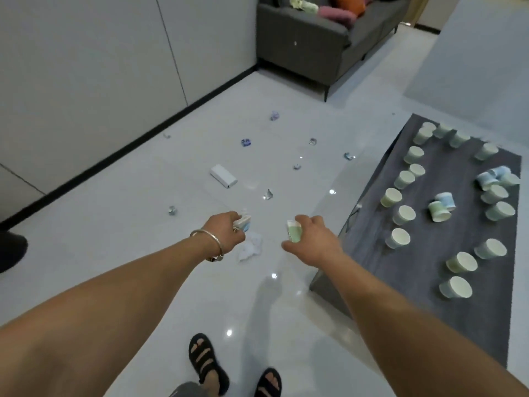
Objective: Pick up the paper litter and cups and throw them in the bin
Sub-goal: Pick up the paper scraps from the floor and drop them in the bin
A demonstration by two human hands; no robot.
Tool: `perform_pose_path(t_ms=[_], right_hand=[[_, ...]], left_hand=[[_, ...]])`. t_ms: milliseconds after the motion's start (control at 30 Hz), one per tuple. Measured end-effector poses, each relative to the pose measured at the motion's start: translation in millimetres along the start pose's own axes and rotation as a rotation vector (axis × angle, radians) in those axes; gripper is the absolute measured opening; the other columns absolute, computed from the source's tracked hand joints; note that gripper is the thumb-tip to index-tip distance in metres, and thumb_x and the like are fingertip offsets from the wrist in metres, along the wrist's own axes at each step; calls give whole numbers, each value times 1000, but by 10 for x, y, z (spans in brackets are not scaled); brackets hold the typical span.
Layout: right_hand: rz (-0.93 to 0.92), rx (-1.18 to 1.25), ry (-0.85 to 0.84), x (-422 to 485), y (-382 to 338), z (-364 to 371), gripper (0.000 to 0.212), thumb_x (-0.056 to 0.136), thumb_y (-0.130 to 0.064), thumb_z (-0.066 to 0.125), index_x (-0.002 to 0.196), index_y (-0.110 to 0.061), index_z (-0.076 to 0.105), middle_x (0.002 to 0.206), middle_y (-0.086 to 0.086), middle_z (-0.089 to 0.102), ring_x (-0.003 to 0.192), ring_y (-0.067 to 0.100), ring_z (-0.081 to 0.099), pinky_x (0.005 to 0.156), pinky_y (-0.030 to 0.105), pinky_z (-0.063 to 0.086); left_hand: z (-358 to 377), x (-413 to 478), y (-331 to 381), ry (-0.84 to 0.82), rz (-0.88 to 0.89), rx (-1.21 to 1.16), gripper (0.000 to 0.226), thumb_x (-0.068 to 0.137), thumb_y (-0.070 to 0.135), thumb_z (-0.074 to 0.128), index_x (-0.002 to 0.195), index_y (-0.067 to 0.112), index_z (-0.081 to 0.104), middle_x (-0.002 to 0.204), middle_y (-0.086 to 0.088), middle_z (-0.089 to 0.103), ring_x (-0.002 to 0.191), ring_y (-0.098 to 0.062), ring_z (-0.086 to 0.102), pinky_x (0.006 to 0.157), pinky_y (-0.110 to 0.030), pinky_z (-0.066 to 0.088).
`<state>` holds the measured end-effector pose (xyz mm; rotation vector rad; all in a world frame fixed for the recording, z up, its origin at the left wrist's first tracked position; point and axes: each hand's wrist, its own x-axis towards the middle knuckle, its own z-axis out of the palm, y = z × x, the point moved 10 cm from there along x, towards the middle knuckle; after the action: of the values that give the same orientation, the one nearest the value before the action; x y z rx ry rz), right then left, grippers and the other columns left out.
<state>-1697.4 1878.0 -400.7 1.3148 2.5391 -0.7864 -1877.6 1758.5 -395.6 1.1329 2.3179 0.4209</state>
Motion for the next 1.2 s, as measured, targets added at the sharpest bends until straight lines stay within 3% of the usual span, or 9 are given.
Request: perform_pose_path(t_ms=[433,700,1033,1200], right_hand=[[-444,-252,-164,-313,-2924,898,75,78,-53,63,141,-26,33,133,5,38,106,30,56,84,38,48],[-585,-352,-228,-801,-4682,1782,77,79,-54,65,143,-27,32,134,5,39,104,29,57,86,40,51],[-733,-437,-258,-898,-6524,2585,81,80,-56,64,147,-26,28,138,6,37,108,30,56,88,39,50],[-808,-473,-333,-626,-7444,3114,82,79,-56,64,147,-27,28,138,6,38,110,30,56,90,39,50]], left_hand=[[-1153,-1667,-2543,312,-431,-193,9,82,23,57,89,20,54,71,2,52,60,-13,49,48,-22,31],[-1917,-2620,-4149,420,-555,-224,11,83,25,59,90,18,54,79,-2,54,71,-21,51,54,-27,32],[-2740,-3141,-5617,537,-659,-320,8,82,24,60,83,19,53,76,-1,53,70,-21,50,52,-26,32],[-3039,-3063,-6381,543,-748,-360,16,82,23,60,95,14,59,84,-5,58,74,-22,53,60,-25,36]])
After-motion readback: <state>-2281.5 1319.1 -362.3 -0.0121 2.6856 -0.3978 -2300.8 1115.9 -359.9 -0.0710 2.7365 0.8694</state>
